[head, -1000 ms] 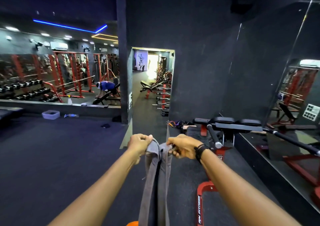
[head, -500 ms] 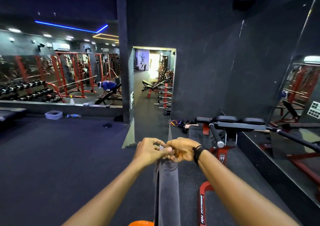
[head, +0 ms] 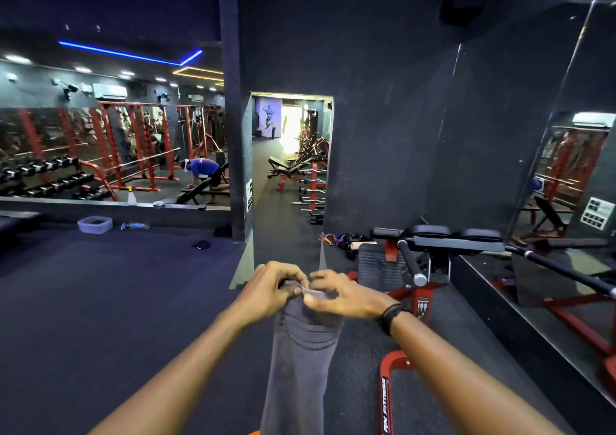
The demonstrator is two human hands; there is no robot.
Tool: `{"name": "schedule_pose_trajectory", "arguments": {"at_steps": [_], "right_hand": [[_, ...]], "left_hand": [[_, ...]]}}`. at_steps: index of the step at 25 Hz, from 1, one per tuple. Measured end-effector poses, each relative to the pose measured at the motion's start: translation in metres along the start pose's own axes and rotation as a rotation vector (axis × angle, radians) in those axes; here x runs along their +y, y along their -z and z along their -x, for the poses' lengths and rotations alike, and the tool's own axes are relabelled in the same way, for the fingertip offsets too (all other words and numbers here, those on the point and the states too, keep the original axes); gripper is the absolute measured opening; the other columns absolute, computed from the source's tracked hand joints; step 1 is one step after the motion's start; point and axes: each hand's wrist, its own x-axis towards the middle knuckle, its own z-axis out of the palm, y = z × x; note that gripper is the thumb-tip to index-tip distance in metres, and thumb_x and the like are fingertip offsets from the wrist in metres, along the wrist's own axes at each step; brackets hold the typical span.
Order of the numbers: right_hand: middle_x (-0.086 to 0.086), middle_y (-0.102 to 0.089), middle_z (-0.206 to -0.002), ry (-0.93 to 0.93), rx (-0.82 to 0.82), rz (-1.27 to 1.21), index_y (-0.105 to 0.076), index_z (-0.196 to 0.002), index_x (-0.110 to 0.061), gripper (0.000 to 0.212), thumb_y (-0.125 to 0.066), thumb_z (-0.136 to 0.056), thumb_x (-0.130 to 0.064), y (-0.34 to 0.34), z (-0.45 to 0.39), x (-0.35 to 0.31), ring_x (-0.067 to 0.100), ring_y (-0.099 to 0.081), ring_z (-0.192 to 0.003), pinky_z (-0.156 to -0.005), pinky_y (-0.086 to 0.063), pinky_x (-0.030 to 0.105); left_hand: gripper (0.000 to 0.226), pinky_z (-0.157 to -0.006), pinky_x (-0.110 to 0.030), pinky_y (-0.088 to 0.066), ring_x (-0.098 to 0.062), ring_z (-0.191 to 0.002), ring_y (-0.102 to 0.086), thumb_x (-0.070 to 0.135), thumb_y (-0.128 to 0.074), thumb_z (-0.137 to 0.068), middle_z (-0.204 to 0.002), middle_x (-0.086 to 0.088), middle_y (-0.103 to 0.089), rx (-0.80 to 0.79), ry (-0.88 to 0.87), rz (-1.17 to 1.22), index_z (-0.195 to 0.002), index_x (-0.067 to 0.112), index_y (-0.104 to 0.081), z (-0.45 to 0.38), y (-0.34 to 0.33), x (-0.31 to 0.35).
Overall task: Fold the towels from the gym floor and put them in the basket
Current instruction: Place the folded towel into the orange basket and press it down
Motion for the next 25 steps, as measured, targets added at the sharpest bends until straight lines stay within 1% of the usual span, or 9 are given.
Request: {"name": "schedule_pose_trajectory", "arguments": {"at_steps": [2, 6, 7, 9, 12, 15, 18, 22, 25], "right_hand": [[0.003, -0.050, -0.129, -0.133, -0.139, 0.127, -0.052, -0.107, -0.026, 0.099, -0.028, -0.047, -0.101, -0.005, 0.007, -0.003, 0.028, -0.044, -0.125, -0.100, -0.034, 0.041], [0.016, -0.044, -0.144, -0.417, -0.120, 0.086, -0.048, -0.136, -0.012, 0.097, -0.017, -0.079, -0.084, -0.012, 0.012, 0.007, 0.033, -0.038, -0.134, -0.111, -0.026, 0.042], [0.019, -0.050, -0.139, -0.443, -0.025, 0.014, -0.056, -0.128, -0.009, 0.093, -0.016, -0.083, -0.080, -0.009, 0.010, 0.012, 0.032, -0.044, -0.131, -0.110, -0.031, 0.040], [0.021, -0.068, -0.098, -0.422, 0.186, -0.038, -0.069, -0.076, -0.012, 0.058, -0.046, -0.087, -0.063, 0.001, 0.004, 0.019, 0.028, -0.064, -0.102, -0.084, -0.048, 0.031], [0.008, -0.059, -0.057, -0.339, 0.226, 0.132, -0.051, -0.045, -0.015, 0.029, -0.071, -0.064, -0.022, 0.001, 0.000, 0.013, 0.025, -0.066, -0.069, -0.052, -0.046, 0.026], [0.008, -0.056, -0.065, -0.290, 0.287, 0.187, -0.045, -0.053, -0.017, 0.018, -0.057, -0.064, -0.008, -0.012, -0.007, 0.008, 0.034, -0.063, -0.073, -0.056, -0.045, 0.026], [0.004, -0.056, -0.065, -0.263, 0.435, -0.020, -0.049, -0.064, -0.020, 0.017, -0.051, -0.072, -0.005, -0.008, -0.007, 0.019, 0.027, -0.054, -0.065, -0.058, -0.042, 0.028], [0.005, -0.058, -0.077, -0.208, 0.180, -0.558, -0.069, -0.087, -0.012, 0.036, -0.038, -0.091, 0.006, 0.001, 0.005, 0.024, 0.017, -0.061, -0.067, -0.053, -0.055, 0.026], [0.007, -0.063, -0.095, -0.232, 0.007, -0.475, -0.071, -0.103, -0.009, 0.047, -0.029, -0.089, 0.008, 0.003, 0.008, 0.026, 0.028, -0.066, -0.084, -0.055, -0.058, 0.027]], "left_hand": [[0.029, -0.071, -0.013, -0.048, 0.005, -0.079, -0.065, -0.001, -0.067, -0.079, -0.082, 0.015, -0.073, 0.051, -0.023, 0.040, -0.072, 0.027, -0.069, 0.000, 0.014, 0.002], [0.032, -0.064, -0.010, -0.042, 0.007, -0.069, -0.059, 0.000, -0.069, -0.078, -0.071, 0.023, -0.068, 0.120, -0.024, -0.016, -0.069, 0.031, -0.068, 0.000, 0.035, -0.010], [0.031, -0.062, -0.010, -0.041, 0.007, -0.067, -0.058, 0.001, -0.070, -0.078, -0.067, 0.023, -0.066, 0.126, -0.015, -0.038, -0.068, 0.031, -0.068, 0.003, 0.037, -0.014], [0.028, -0.060, -0.011, -0.039, 0.006, -0.065, -0.057, 0.003, -0.071, -0.078, -0.064, 0.021, -0.064, 0.134, 0.005, -0.067, -0.069, 0.030, -0.070, 0.008, 0.038, -0.021], [0.027, -0.057, -0.009, -0.037, 0.008, -0.063, -0.056, 0.002, -0.070, -0.078, -0.062, 0.025, -0.062, 0.100, -0.010, -0.098, -0.070, 0.028, -0.070, 0.013, 0.032, -0.023], [0.020, -0.057, -0.007, -0.036, 0.009, -0.063, -0.056, 0.000, -0.069, -0.079, -0.060, 0.026, -0.061, 0.085, -0.023, -0.117, -0.073, 0.019, -0.072, 0.013, 0.027, -0.022], [0.029, -0.060, -0.013, -0.040, 0.001, -0.072, -0.060, 0.003, -0.069, -0.080, -0.066, 0.014, -0.066, 0.107, 0.015, -0.139, -0.071, 0.030, -0.068, 0.015, 0.032, -0.033], [0.030, -0.060, -0.013, -0.039, 0.000, -0.078, -0.059, 0.003, -0.067, -0.081, -0.070, 0.007, -0.067, 0.143, 0.049, -0.162, -0.072, 0.032, -0.065, 0.019, 0.036, -0.043], [0.034, -0.059, -0.020, -0.042, -0.010, -0.073, -0.060, 0.002, -0.065, -0.082, -0.069, 0.003, -0.067, 0.124, 0.040, -0.182, -0.071, 0.034, -0.062, 0.016, 0.033, -0.047]]}}
